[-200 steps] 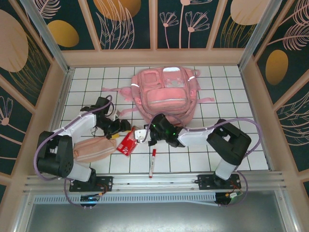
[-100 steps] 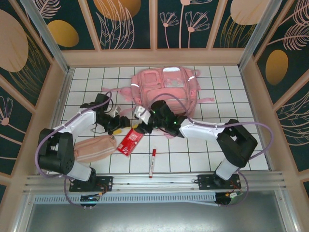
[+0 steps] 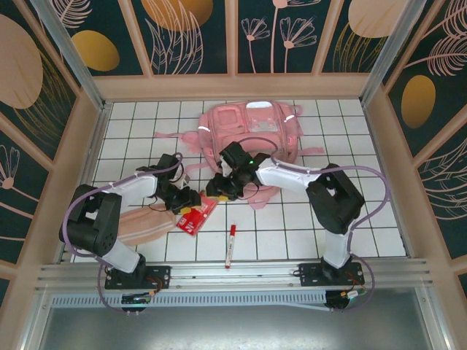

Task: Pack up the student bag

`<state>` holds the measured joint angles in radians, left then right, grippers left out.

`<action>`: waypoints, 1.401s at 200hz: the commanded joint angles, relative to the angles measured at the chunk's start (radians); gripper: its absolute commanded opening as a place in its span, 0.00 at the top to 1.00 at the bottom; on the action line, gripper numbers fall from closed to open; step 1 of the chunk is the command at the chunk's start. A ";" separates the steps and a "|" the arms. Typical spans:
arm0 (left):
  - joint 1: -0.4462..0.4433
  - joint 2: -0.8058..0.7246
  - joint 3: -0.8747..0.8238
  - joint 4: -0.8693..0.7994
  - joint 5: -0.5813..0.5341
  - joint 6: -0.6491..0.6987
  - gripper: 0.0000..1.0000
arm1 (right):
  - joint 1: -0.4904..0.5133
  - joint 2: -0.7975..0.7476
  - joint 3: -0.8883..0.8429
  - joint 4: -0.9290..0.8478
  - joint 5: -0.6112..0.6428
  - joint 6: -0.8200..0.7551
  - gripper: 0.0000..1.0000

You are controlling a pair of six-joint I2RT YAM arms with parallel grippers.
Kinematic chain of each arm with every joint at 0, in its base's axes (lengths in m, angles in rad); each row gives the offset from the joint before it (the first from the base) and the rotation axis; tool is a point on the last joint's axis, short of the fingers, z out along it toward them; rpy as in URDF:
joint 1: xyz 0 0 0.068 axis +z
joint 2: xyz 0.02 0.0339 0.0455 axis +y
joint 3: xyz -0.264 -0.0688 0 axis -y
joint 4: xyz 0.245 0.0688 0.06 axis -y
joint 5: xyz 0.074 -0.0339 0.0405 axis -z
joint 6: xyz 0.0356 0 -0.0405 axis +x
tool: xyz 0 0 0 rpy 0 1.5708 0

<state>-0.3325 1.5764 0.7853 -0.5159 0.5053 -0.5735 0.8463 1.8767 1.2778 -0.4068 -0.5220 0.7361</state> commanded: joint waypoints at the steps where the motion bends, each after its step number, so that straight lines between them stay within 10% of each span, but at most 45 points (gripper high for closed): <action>1: 0.001 0.061 -0.035 0.047 -0.064 -0.079 0.61 | 0.015 0.029 -0.008 -0.044 0.107 0.060 0.57; 94: 0.036 0.035 -0.202 0.251 -0.039 -0.315 0.83 | -0.047 0.193 0.085 0.002 0.122 -0.026 0.56; 146: 0.036 0.020 -0.222 0.259 0.026 -0.315 0.81 | -0.042 0.221 0.109 0.213 -0.030 -0.133 0.57; 200: 0.037 -0.027 -0.218 0.176 -0.055 -0.318 0.78 | -0.051 0.246 0.239 0.252 0.087 -0.198 0.62; 280: 0.037 -0.030 -0.238 0.212 -0.091 -0.354 0.78 | -0.008 0.171 0.125 0.017 0.145 -0.308 0.61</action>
<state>-0.2974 1.5097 0.6006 -0.2100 0.5568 -0.8986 0.8062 2.0541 1.4380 -0.3099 -0.3882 0.4885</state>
